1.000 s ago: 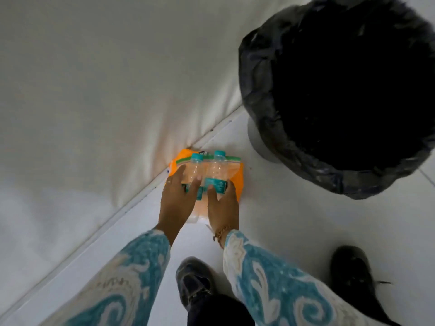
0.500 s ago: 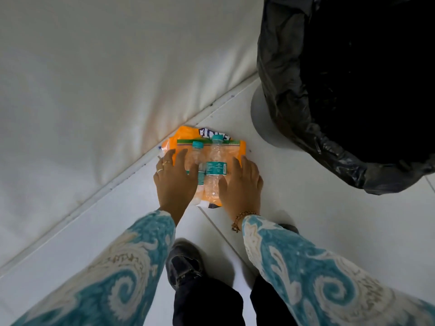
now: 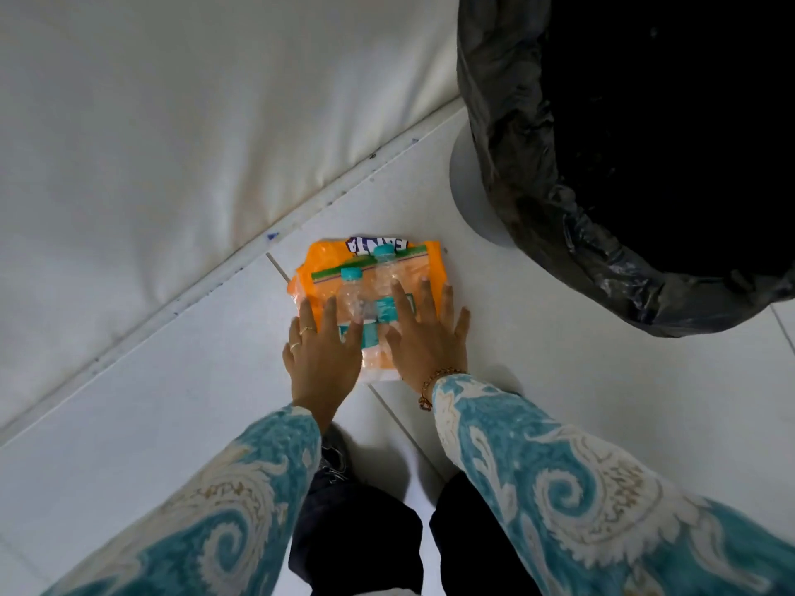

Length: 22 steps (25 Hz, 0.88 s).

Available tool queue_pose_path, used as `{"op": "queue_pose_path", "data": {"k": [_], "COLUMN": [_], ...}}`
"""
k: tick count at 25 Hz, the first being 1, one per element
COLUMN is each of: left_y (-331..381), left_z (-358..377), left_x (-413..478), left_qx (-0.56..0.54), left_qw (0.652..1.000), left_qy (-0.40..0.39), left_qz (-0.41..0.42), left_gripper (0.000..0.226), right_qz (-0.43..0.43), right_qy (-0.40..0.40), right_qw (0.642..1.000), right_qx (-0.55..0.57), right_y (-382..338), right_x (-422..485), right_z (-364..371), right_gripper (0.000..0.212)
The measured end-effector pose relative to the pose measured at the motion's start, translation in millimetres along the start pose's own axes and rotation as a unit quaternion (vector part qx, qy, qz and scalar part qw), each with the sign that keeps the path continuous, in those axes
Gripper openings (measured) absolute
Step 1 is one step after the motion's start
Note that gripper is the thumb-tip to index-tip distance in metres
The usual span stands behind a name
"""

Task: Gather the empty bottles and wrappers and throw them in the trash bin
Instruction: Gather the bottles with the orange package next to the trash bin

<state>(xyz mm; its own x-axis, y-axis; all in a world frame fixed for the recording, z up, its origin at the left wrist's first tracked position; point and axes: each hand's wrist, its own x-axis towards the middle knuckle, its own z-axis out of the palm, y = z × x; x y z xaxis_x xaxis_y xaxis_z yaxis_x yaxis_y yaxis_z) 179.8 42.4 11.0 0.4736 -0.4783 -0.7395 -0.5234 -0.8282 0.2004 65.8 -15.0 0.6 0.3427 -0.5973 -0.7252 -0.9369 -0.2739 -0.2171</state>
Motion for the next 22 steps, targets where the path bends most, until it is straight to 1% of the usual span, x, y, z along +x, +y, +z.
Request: {"op": "queue_pose_path", "data": {"k": [3,8,11,14,16,19,20,22], "left_y": [1,13,15,14,13,8,7,7], "left_z": [17,24,18,12,11,13,14,15], "left_x": [-19,-13,-1,6,7,8,7,3], "left_qx": [-0.008,-0.018,-0.039,-0.045,-0.064,-0.133,-0.150,-0.159], "left_qw": [1.000,0.999,0.998,0.998,0.996,0.986,0.982,0.982], "left_qy": [-0.008,0.039,0.047,0.049,0.041,0.016,0.010,0.018], "left_qz": [-0.005,0.006,-0.009,-0.012,-0.040,-0.102,-0.112,-0.104], "left_gripper": [0.055,0.059,0.058,0.058,0.063,0.069,0.070,0.070], "right_qz": [0.002,0.006,0.069,0.129,0.137,0.138,0.141,0.145], "right_qy": [-0.021,-0.005,-0.007,-0.024,-0.025,-0.024,-0.023,-0.013], "right_qw": [1.000,1.000,0.996,0.983,0.979,0.972,0.969,0.968], "right_qx": [-0.005,0.000,0.056,0.127,0.147,0.191,0.201,0.203], "right_y": [14,23,16,8,6,5,4,1], "right_x": [-14,-8,3,13,16,15,14,11], "right_z": [4,1,0,1,1,-1,-3,-7], "right_gripper": [0.067,0.072,0.072,0.073,0.072,0.066,0.062,0.055]}}
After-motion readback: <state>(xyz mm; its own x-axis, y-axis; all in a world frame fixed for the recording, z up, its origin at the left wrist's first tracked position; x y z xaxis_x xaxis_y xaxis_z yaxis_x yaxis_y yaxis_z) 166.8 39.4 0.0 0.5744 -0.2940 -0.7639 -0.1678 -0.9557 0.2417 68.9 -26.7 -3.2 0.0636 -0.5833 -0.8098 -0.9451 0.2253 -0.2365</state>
